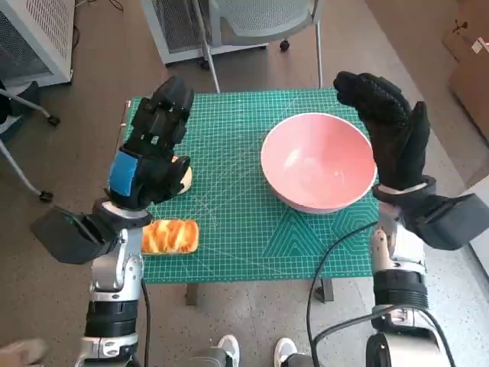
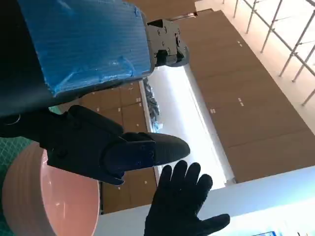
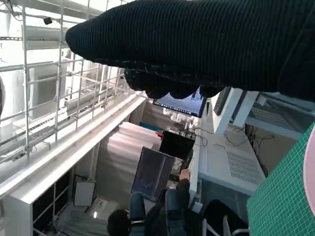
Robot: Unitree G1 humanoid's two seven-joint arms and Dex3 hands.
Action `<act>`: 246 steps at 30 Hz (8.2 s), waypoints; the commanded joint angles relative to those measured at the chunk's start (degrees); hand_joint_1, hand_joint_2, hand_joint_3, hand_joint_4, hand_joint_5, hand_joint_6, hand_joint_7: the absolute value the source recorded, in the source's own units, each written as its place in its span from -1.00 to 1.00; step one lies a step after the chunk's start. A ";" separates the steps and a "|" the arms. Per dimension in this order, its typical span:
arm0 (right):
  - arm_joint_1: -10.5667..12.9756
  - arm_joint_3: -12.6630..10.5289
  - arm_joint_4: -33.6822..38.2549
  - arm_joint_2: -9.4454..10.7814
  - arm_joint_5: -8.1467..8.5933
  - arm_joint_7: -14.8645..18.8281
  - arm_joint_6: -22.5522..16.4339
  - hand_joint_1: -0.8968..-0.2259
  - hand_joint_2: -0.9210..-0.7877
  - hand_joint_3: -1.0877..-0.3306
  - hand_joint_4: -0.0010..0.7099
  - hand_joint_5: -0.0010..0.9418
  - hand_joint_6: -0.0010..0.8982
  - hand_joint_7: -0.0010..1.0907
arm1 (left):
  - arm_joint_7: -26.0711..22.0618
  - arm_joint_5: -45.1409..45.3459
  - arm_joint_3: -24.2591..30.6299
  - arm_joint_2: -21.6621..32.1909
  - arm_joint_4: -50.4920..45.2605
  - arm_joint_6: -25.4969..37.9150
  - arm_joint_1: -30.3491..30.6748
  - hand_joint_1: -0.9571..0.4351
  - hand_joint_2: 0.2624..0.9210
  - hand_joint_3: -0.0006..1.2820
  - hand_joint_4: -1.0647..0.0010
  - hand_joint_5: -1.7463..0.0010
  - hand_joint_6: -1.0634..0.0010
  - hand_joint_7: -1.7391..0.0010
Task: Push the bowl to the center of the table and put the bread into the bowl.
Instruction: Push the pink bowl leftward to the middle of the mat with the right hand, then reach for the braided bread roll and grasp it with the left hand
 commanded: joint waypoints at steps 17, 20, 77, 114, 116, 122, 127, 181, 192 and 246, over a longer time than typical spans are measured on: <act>-8.61 -7.28 22.94 -9.68 -2.11 -5.87 -3.16 -0.19 -1.00 0.07 -0.50 -1.00 -0.35 -1.00 | 0.17 -0.04 0.03 0.07 -1.09 0.12 0.86 -0.33 0.62 -0.25 0.97 1.00 1.00 0.57; -10.34 -7.87 28.39 -11.41 -3.40 -10.47 -1.44 -0.15 -1.00 -0.01 -0.57 -1.00 -0.41 -1.00 | 0.25 0.05 0.10 -0.05 -0.70 -0.12 0.83 -0.34 0.62 -0.25 0.97 1.00 1.00 0.56; -11.73 -6.86 36.83 0.67 -10.96 -18.02 21.06 0.07 -1.00 -0.25 -0.62 -1.00 -0.43 -0.98 | 2.48 0.99 0.28 0.49 -2.17 -0.18 3.48 -0.39 0.71 -0.35 0.95 0.99 1.00 0.51; -14.16 -6.74 30.61 -2.72 -9.95 -8.88 4.29 -0.07 -1.00 -0.13 -0.71 -1.00 -0.55 -1.00 | 4.02 1.94 2.74 2.14 -5.63 -2.27 7.95 -0.44 1.00 -0.66 0.90 0.99 1.00 0.51; -13.71 -7.21 29.14 -3.07 -8.95 -7.22 0.97 -0.03 -1.00 -0.12 -0.71 -1.00 -0.56 -1.00 | 4.31 2.31 2.70 2.08 -5.22 -2.77 7.81 -0.44 1.00 -0.66 0.90 0.99 1.00 0.51; -11.80 -7.96 22.34 -1.98 -4.48 -2.48 -5.17 -0.04 -1.00 -0.06 -0.58 -0.95 -0.49 -0.96 | 4.92 3.19 2.50 2.02 -3.83 -3.84 6.84 -0.45 1.00 -0.65 0.89 0.99 1.00 0.51; -9.21 -7.28 15.51 -0.70 -0.98 0.53 -5.61 -0.19 -1.00 0.10 -0.49 -0.94 -0.37 -0.92 | 5.32 3.59 2.16 1.83 -3.17 -3.79 5.86 -0.44 1.00 -0.63 0.89 0.99 1.00 0.52; -4.15 -3.46 7.30 0.77 1.03 1.75 -3.53 -0.24 -1.00 0.21 -0.39 -0.99 -0.23 -0.93 | 1.17 37.82 -1.94 34.47 -19.73 -2.45 16.25 -0.38 0.47 -0.99 0.54 0.96 0.36 0.88; -4.21 -3.57 7.73 0.88 0.88 1.48 -3.73 -0.24 -1.00 0.23 -0.38 -0.99 -0.23 -0.95 | 0.95 41.52 -4.25 34.16 -15.25 -3.36 18.02 -0.40 0.49 -0.99 0.50 0.98 0.31 0.91; -3.48 -4.11 6.07 0.60 2.57 1.63 -1.90 -0.26 -1.00 0.27 -0.34 -0.99 -0.18 -0.97 | 9.05 52.84 -23.81 26.73 4.57 9.09 13.38 0.37 0.97 -0.90 -0.29 0.04 -0.26 0.08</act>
